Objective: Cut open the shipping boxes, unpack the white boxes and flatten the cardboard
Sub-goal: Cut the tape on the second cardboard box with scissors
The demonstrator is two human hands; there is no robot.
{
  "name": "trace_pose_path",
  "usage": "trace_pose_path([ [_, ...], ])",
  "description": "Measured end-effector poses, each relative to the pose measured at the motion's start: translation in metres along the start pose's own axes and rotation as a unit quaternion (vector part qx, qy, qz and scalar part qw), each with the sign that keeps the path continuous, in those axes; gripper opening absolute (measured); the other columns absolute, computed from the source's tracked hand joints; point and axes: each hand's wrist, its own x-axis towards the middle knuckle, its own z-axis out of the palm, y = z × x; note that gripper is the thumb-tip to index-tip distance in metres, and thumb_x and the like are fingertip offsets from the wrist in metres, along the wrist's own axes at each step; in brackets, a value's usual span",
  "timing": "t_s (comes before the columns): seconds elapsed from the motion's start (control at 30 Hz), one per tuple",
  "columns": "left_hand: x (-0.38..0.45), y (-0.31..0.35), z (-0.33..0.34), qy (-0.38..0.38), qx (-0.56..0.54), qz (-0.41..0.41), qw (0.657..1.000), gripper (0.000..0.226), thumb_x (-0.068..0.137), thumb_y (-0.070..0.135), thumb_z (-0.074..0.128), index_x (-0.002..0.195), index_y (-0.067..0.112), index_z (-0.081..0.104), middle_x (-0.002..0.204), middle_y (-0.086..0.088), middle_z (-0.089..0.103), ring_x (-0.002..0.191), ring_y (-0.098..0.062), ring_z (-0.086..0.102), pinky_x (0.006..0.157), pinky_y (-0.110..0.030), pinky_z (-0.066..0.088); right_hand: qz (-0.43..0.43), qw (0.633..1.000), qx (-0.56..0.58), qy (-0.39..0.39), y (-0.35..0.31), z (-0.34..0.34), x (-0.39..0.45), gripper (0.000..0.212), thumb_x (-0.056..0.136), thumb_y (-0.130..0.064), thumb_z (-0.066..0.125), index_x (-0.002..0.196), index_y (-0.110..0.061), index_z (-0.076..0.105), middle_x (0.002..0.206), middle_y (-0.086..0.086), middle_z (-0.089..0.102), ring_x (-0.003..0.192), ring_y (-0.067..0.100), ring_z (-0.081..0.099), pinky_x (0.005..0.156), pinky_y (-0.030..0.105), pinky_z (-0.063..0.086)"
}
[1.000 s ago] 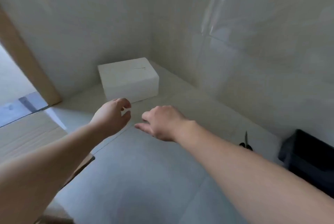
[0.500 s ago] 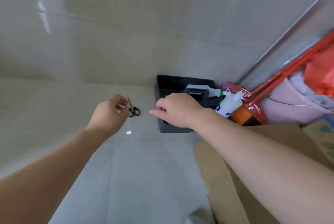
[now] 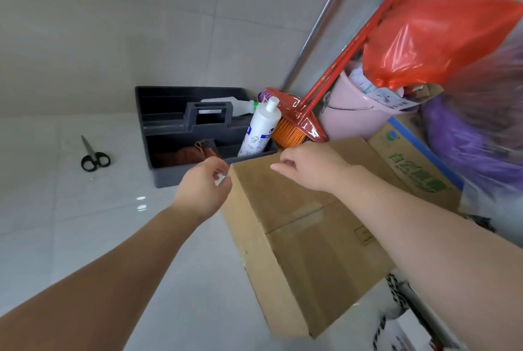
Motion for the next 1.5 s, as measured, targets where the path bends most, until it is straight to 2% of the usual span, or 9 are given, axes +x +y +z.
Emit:
trace_pose_path([
  [0.2,0.014,0.023,0.06,-0.038,0.127,0.052,0.99,0.04,0.086,0.031,0.061,0.123,0.019,0.055,0.13,0.001,0.052,0.121,-0.02,0.045,0.095,-0.033,0.039,0.149,0.988,-0.019,-0.036,0.111,0.039,-0.035,0.049,0.093,-0.061,0.038,0.112,-0.024,0.063,0.101,-0.002,0.067,0.091,0.022,0.059,0.068,0.03,0.045],
  [0.3,0.019,0.038,0.087,-0.057,0.213,0.079,0.972,0.058,0.083,0.043,0.062,0.135,0.021,0.046,0.142,0.0,0.041,0.132,-0.022,0.033,0.11,-0.041,0.026,0.27,0.96,0.009,-0.07,0.175,0.066,-0.051,0.063,0.094,-0.061,0.035,0.138,-0.017,0.046,0.129,0.005,0.058,0.116,0.026,0.054,0.084,0.035,0.044],
  [0.53,0.03,0.042,0.128,-0.115,0.302,0.061,0.944,0.076,0.085,0.068,0.043,0.147,0.031,0.022,0.157,0.004,0.015,0.145,-0.018,0.007,0.116,-0.047,0.006,0.408,0.9,0.067,-0.137,0.263,0.119,-0.065,0.085,0.089,-0.07,0.032,0.15,-0.012,0.022,0.153,0.012,0.032,0.138,0.031,0.032,0.109,0.045,0.033],
  [0.7,0.034,0.044,0.145,-0.147,0.368,0.062,0.916,0.09,0.076,0.084,0.026,0.149,0.035,0.013,0.159,0.007,0.006,0.146,-0.016,-0.004,0.113,-0.059,-0.007,0.429,0.887,0.084,-0.148,0.277,0.138,-0.057,0.091,0.082,-0.078,0.034,0.147,-0.015,0.027,0.148,0.014,0.035,0.135,0.034,0.034,0.107,0.048,0.033],
  [0.87,0.029,0.046,0.167,-0.197,0.406,0.131,0.883,0.108,0.061,0.095,0.011,0.15,0.036,-0.007,0.159,0.006,-0.014,0.144,-0.016,-0.02,0.111,-0.058,-0.016,0.442,0.88,0.124,-0.124,0.287,0.143,-0.05,0.1,0.072,-0.084,0.039,0.144,-0.016,0.029,0.143,0.015,0.038,0.13,0.035,0.037,0.104,0.049,0.035],
  [1.03,0.023,0.045,0.183,-0.215,0.427,0.169,0.862,0.103,0.065,0.091,0.004,0.15,0.034,-0.011,0.156,0.003,-0.025,0.141,-0.015,-0.029,0.111,-0.054,-0.02,0.451,0.873,0.165,-0.081,0.294,0.146,-0.051,0.115,0.06,-0.088,0.05,0.143,-0.011,0.032,0.141,0.015,0.04,0.131,0.035,0.034,0.106,0.05,0.034],
  [1.27,0.022,0.044,0.175,-0.237,0.448,0.168,0.846,0.088,0.077,0.083,0.004,0.149,0.035,-0.016,0.154,0.003,-0.029,0.14,-0.015,-0.03,0.111,-0.054,-0.02,0.476,0.862,0.165,-0.063,0.297,0.15,-0.054,0.13,0.047,-0.096,0.048,0.141,-0.007,0.036,0.139,0.018,0.041,0.129,0.037,0.034,0.103,0.046,0.035],
  [1.43,0.014,0.029,0.146,-0.258,0.451,0.168,0.838,0.086,0.079,0.082,0.009,0.147,0.036,-0.018,0.155,0.004,-0.028,0.141,-0.016,-0.029,0.111,-0.055,-0.018,0.459,0.859,0.207,-0.088,0.285,0.165,-0.058,0.141,0.031,-0.103,0.042,0.136,-0.01,0.039,0.133,0.011,0.048,0.124,0.035,0.041,0.101,0.046,0.038],
  [1.5,0.009,0.021,0.131,-0.264,0.448,0.165,0.838,0.086,0.08,0.082,0.012,0.147,0.036,-0.017,0.155,0.004,-0.027,0.141,-0.015,-0.028,0.111,-0.055,-0.018,0.443,0.864,0.21,-0.11,0.275,0.161,-0.051,0.138,0.026,-0.104,0.044,0.129,-0.013,0.046,0.12,0.006,0.056,0.111,0.03,0.052,0.093,0.042,0.045],
])
